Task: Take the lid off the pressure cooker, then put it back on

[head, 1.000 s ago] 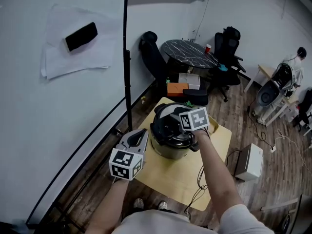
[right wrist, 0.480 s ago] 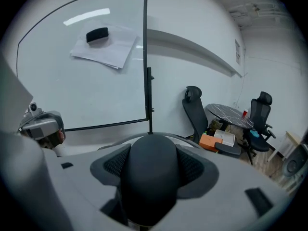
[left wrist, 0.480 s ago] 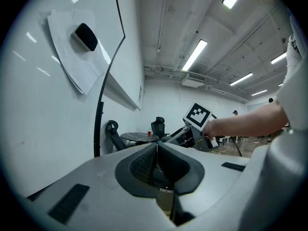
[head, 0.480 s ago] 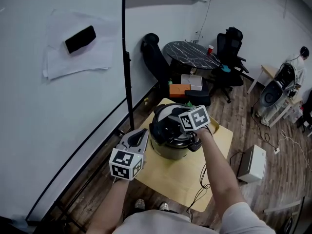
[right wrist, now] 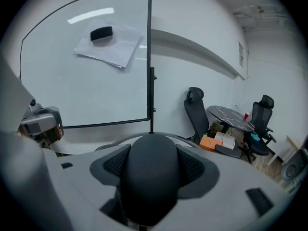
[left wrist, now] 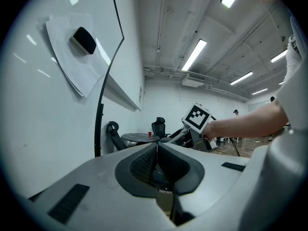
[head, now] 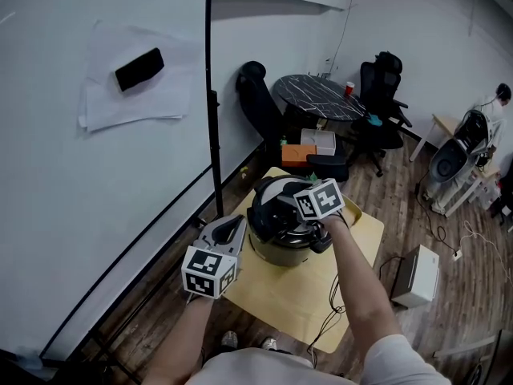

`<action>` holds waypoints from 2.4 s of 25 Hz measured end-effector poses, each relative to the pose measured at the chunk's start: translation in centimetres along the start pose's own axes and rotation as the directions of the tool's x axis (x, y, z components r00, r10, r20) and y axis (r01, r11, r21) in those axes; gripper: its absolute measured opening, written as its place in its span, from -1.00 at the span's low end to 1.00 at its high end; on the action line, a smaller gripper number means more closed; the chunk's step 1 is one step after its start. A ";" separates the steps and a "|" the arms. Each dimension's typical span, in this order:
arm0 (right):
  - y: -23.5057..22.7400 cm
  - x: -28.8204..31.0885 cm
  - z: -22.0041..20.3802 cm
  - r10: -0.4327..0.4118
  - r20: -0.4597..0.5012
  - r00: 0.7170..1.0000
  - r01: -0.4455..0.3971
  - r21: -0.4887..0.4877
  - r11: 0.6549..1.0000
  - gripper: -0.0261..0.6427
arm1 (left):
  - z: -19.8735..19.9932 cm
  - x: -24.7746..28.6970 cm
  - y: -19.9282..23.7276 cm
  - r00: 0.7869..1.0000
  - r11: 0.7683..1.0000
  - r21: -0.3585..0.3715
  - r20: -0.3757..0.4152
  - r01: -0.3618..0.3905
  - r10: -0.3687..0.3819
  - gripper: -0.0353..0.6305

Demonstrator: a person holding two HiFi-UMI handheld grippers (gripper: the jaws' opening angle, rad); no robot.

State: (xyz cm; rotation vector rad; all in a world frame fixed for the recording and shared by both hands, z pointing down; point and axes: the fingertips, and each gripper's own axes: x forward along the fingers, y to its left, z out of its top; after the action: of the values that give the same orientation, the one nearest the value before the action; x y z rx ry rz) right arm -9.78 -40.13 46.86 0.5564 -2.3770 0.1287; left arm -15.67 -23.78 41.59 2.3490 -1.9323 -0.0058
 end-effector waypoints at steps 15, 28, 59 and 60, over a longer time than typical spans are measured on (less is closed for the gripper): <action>-0.1 -8.3 7.3 -0.107 0.445 0.889 0.103 0.032 0.994 0.17 | 2.0 1.6 -0.6 0.999 0.999 0.022 0.027 0.042 -0.043 -0.85; 0.1 -17.6 5.1 -0.301 0.601 0.741 0.281 0.131 0.951 -0.51 | 3.6 3.0 -3.1 0.992 0.993 0.031 0.056 0.113 -0.114 -0.85; 1.3 -19.4 -5.5 -0.431 0.523 0.735 0.343 0.261 0.902 -0.92 | 1.0 3.1 -3.9 0.993 0.993 -0.008 0.027 0.117 -0.117 -0.85; 1.4 -19.5 -5.5 -0.430 0.523 0.736 0.342 0.261 0.903 -0.92 | 1.1 3.0 -4.0 0.993 0.993 -0.008 0.026 0.117 -0.117 -0.85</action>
State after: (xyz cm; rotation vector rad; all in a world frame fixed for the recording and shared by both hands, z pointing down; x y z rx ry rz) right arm 6.08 -30.63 38.54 1.3128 -2.7661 -0.0648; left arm -11.25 -26.08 40.40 2.4639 -1.7982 -0.0543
